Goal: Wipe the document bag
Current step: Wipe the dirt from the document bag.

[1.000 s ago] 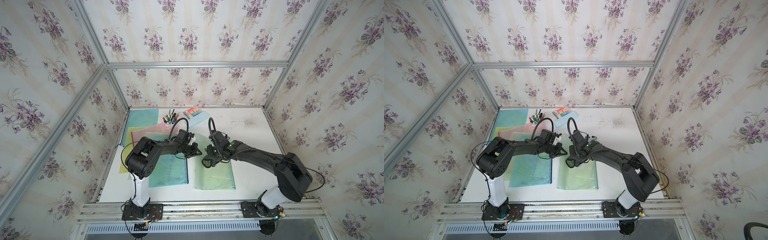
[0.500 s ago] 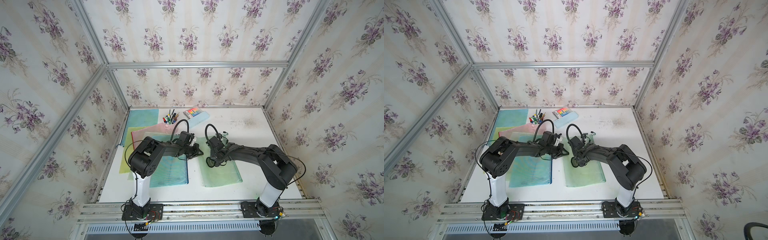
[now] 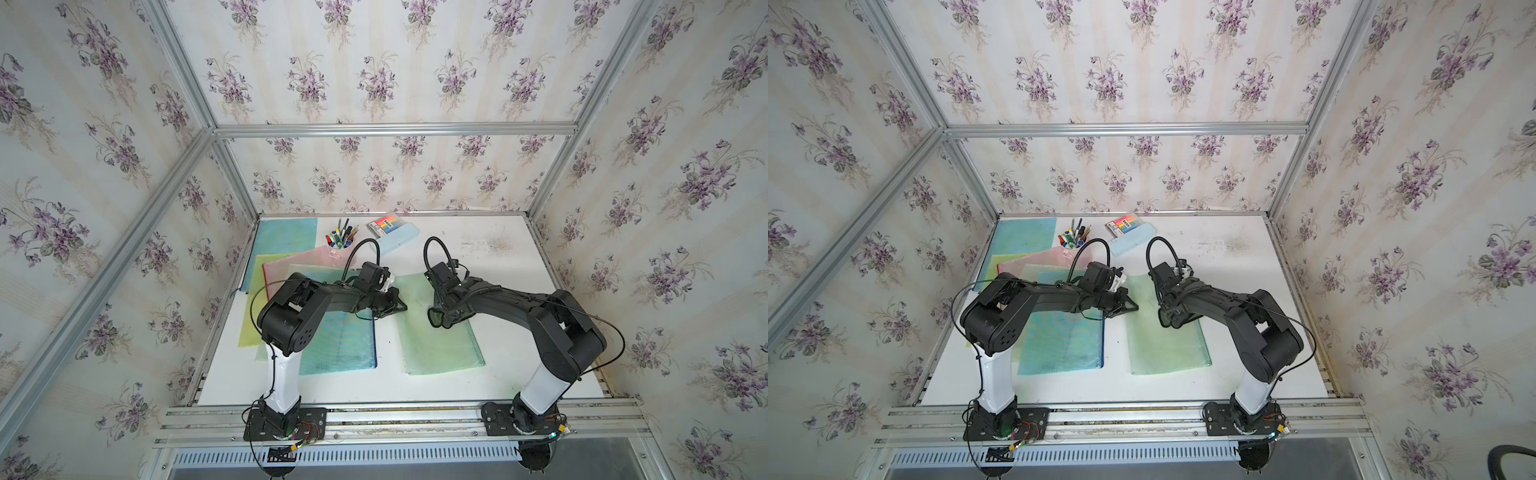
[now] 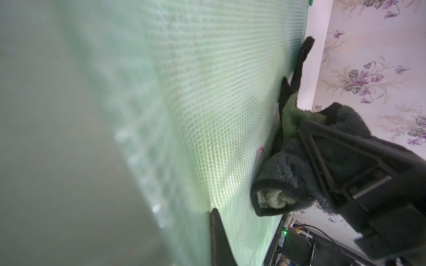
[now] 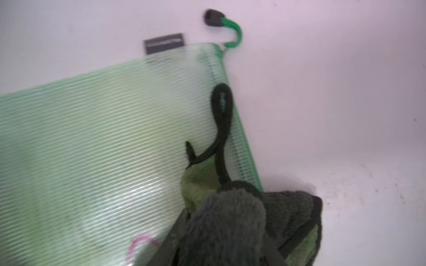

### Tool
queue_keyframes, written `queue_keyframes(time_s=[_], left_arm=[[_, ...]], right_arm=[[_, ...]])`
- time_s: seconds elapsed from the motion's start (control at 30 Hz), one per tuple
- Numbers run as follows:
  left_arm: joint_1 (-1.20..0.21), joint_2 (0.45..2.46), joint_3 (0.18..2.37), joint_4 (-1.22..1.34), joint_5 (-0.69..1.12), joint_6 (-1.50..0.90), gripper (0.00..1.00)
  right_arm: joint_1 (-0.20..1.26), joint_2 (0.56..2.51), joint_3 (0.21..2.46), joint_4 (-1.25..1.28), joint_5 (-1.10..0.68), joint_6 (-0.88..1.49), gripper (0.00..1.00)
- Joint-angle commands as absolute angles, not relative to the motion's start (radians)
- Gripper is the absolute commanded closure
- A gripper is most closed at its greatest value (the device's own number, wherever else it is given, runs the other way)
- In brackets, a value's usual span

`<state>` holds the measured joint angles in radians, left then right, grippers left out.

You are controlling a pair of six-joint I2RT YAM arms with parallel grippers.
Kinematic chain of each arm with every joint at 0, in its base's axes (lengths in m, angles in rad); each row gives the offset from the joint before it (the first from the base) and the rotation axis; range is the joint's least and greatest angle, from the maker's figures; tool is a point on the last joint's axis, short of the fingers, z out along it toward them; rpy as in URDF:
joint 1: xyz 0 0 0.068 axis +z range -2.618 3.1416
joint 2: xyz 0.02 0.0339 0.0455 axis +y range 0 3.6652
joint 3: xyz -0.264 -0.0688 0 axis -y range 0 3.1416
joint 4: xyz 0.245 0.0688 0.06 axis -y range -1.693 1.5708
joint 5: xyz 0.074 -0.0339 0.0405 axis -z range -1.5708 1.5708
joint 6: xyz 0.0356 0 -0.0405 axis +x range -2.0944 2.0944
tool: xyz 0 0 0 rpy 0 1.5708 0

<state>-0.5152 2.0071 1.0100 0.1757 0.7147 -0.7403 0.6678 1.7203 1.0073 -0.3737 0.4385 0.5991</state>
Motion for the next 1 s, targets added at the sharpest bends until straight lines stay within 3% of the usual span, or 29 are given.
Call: queue_keyframes(time_s=[0.0,0.17,0.3,0.6,0.8,0.97], left_arm=[[-0.515,2.025,1.021,0.143,0.71,-0.726,1.0],[-0.515,2.033,1.03,0.143,0.712,-0.727,1.0],[-0.514,2.028,1.023,0.135,0.714,-0.716,1.0],[-0.51,2.01,1.006,0.12,0.713,-0.695,1.0],[-0.509,2.014,1.012,0.122,0.71,-0.697,1.0],[-0.508,2.028,1.023,0.124,0.721,-0.703,1.0]], right_arm=[[0.781,1.767,1.095,-0.382,0.435,0.559,0.61],[0.85,1.896,1.162,-0.411,0.44,0.608,0.6],[0.76,1.951,1.1,-0.42,0.493,0.636,0.6],[0.6,1.874,1.004,-0.429,0.627,0.62,0.6],[0.759,1.738,1.043,-0.415,0.538,0.597,0.59],[0.824,1.813,1.057,-0.378,0.464,0.647,0.59]])
